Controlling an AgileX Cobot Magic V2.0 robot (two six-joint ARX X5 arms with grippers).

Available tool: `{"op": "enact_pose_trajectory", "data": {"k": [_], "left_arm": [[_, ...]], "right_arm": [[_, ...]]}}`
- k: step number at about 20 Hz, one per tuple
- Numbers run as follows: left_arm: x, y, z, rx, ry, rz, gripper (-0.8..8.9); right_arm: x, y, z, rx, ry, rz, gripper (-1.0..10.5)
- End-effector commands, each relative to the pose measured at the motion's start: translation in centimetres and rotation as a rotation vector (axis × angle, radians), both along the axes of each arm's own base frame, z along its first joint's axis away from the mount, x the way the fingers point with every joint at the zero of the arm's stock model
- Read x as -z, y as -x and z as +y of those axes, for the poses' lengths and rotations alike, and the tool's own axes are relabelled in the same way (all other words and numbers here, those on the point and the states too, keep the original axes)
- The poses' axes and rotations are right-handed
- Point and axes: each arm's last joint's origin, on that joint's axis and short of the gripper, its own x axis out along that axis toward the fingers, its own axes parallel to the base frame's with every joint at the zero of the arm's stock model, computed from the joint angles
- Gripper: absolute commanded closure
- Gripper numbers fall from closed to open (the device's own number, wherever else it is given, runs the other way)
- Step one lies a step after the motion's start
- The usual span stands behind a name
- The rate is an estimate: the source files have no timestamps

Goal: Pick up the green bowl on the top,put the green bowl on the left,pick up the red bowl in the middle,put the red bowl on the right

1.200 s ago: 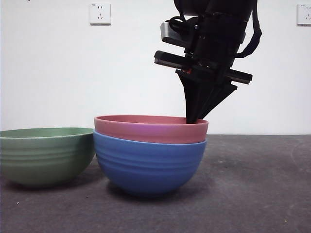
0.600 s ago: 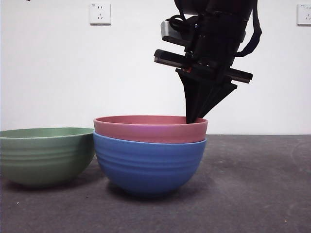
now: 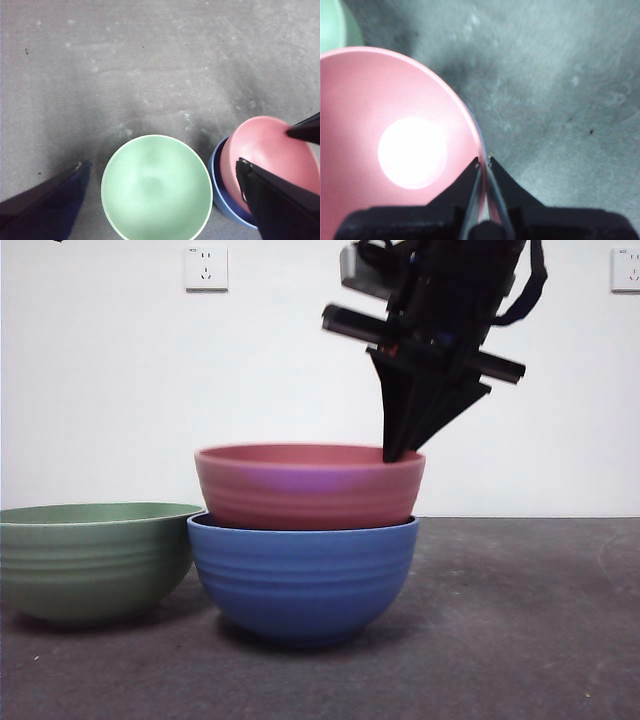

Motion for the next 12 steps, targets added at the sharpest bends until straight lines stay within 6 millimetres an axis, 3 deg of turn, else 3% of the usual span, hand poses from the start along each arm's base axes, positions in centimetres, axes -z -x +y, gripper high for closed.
{"op": "enact_pose_trajectory", "data": {"k": [1,5,8,12], "left_arm": [[0.0,0.0,0.0,-0.001,0.001,0.000,3.25],[0.0,-0.1,0.0,-0.003,0.000,-0.003,3.25],[-0.1,-0.1,0.0,-0.003,0.003,-0.015,3.25],[-0.1,-0.1,0.0,-0.003,0.004,-0.015,3.25]], "right_arm": [[-1.1,0.5,-0.3,0.008,-0.029,-0.024,9.6],[-4.3,2.6,-2.1,0.016,-0.065,-0.086,9.6],[-6.6,4.8,-5.1,0.122,0.056,-0.164,9.6],[-6.8,6.2,-9.3,0.293,0.215,-0.156,9.6]]}}
